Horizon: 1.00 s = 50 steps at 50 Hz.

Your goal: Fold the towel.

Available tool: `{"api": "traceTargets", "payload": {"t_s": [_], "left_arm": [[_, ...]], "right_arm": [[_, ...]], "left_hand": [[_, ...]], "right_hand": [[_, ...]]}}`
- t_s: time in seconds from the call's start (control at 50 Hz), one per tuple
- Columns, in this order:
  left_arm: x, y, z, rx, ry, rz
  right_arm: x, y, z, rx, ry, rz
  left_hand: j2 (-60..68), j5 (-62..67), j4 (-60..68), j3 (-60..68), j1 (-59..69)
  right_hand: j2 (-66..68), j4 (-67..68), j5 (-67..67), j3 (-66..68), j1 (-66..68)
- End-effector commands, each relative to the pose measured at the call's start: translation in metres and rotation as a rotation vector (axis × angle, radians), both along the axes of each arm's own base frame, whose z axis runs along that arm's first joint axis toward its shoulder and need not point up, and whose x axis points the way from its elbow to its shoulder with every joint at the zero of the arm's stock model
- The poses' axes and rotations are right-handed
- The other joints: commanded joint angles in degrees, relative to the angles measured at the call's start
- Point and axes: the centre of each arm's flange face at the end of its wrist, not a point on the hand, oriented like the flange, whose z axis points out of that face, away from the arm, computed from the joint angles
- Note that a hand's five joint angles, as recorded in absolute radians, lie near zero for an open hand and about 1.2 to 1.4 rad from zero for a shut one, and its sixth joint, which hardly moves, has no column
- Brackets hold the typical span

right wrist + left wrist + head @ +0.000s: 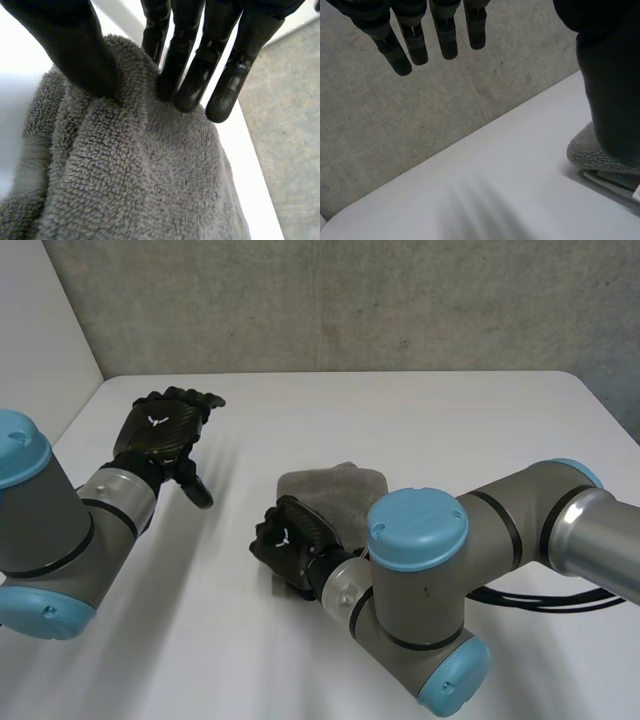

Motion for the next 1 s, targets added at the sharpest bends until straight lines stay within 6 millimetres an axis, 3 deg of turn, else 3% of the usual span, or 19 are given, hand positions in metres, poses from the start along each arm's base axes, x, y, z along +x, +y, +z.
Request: {"api": "traceTargets", "payload": {"t_s": [0.02, 0.04, 0.12, 0.28, 0.38, 0.42, 0.44, 0.46, 0.54, 0.58, 0.72, 0.82, 0.86, 0.88, 0.92, 0.94, 0.96, 0.98, 1.0], "left_arm": [[-0.009, 0.000, 0.007, -0.031, 0.011, -0.025], [-0.013, 0.000, 0.012, -0.045, 0.018, -0.031], [-0.028, 0.007, 0.019, -0.064, 0.033, -0.074], [-0.046, 0.014, 0.023, -0.063, 0.083, -0.122], [-0.069, 0.026, -0.002, 0.014, 0.088, -0.185], [-0.080, 0.033, -0.025, 0.067, 0.063, -0.216], [-0.080, 0.033, -0.025, 0.067, 0.063, -0.216], [-0.083, 0.035, -0.038, 0.094, 0.048, -0.224], [-0.086, 0.034, -0.060, 0.141, 0.018, -0.218], [-0.084, 0.034, -0.085, 0.204, -0.023, -0.195], [-0.080, 0.036, -0.112, 0.277, -0.098, -0.175], [-0.081, 0.037, -0.101, 0.253, -0.102, -0.180], [-0.084, 0.038, -0.072, 0.191, -0.067, -0.189], [-0.084, 0.038, -0.072, 0.191, -0.066, -0.189], [-0.084, 0.039, -0.042, 0.127, -0.030, -0.192], [-0.084, 0.039, -0.042, 0.126, -0.030, -0.192], [-0.084, 0.040, -0.027, 0.093, -0.011, -0.193], [-0.084, 0.040, -0.027, 0.093, -0.011, -0.193], [-0.083, 0.041, -0.009, 0.053, 0.011, -0.194]], "right_arm": [[-0.018, -0.011, 0.060, 0.080, -0.230, -0.181], [-0.022, -0.008, 0.070, 0.099, -0.266, -0.198], [-0.036, -0.015, 0.077, 0.135, -0.303, -0.252], [-0.074, -0.043, 0.075, 0.180, -0.311, -0.402], [-0.088, -0.063, 0.072, 0.266, -0.380, -0.494], [-0.092, -0.070, 0.068, 0.304, -0.401, -0.519], [-0.094, -0.076, 0.059, 0.348, -0.407, -0.540], [-0.093, -0.081, 0.048, 0.393, -0.404, -0.551], [-0.088, -0.085, 0.027, 0.470, -0.384, -0.544], [-0.085, -0.085, 0.009, 0.522, -0.352, -0.532], [-0.081, -0.092, -0.019, 0.563, -0.298, -0.541], [-0.083, -0.094, -0.016, 0.564, -0.293, -0.548], [-0.084, -0.095, 0.000, 0.533, -0.323, -0.542], [-0.084, -0.095, 0.001, 0.533, -0.323, -0.542], [-0.091, -0.097, 0.045, 0.450, -0.407, -0.529], [-0.091, -0.097, 0.046, 0.450, -0.408, -0.529], [-0.098, -0.100, 0.065, 0.410, -0.451, -0.535], [-0.098, -0.100, 0.065, 0.410, -0.452, -0.535], [-0.107, -0.104, 0.085, 0.373, -0.497, -0.547]], "left_hand": [[-3.78, -11.98, -4.29, -3.37, -4.61], [-3.78, -11.98, -4.29, -3.37, -4.61], [-3.78, -11.98, -4.29, -3.37, -4.61], [-3.61, -11.82, -4.12, -3.21, -4.44], [-3.61, -11.81, -4.12, -3.21, -4.44], [-3.78, -11.98, -4.29, -3.37, -4.60], [-3.78, -11.98, -4.29, -3.37, -4.61], [-3.78, -11.98, -4.29, -3.37, -4.61], [-3.78, -11.98, -4.29, -3.37, -4.61], [-3.45, -11.65, -3.95, -3.04, -4.27], [-3.11, -11.31, -3.62, -2.70, -3.93], [-3.11, -11.31, -3.62, -2.70, -3.93], [-3.28, -11.48, -3.78, -2.87, -4.10], [-3.28, -11.48, -3.78, -2.87, -4.10], [-3.44, -11.64, -3.95, -3.04, -4.27], [-3.44, -11.65, -3.95, -3.04, -4.27], [-3.61, -11.81, -4.12, -3.20, -4.44], [-3.61, -11.81, -4.12, -3.21, -4.44], [-3.95, -12.15, -4.45, -3.54, -4.77]], "right_hand": [[-30.13, -31.08, -30.31, -30.22, -28.41], [-32.36, -33.31, -32.54, -32.45, -30.64], [-39.06, -40.01, -39.24, -39.15, -37.33], [-42.90, -43.84, -43.08, -42.99, -41.17], [-42.90, -43.84, -43.08, -42.99, -41.17], [-42.90, -43.84, -43.08, -42.99, -41.17], [-42.90, -43.84, -43.08, -42.99, -41.17], [-42.90, -43.84, -43.08, -42.99, -41.17], [-42.90, -43.84, -43.08, -42.99, -41.17], [-42.90, -43.84, -43.08, -42.99, -41.17], [-42.90, -43.84, -43.08, -42.99, -41.17], [-42.90, -43.84, -43.08, -42.99, -41.17], [-42.90, -43.84, -43.08, -42.99, -41.17], [-42.90, -43.84, -43.08, -42.99, -41.17], [-42.90, -43.84, -43.08, -42.99, -41.17], [-42.90, -43.84, -43.08, -42.99, -41.17], [-42.90, -43.84, -43.08, -42.99, -41.17], [-42.90, -43.84, -43.08, -42.99, -41.17], [-42.90, -43.84, -43.08, -42.99, -41.17]]}}
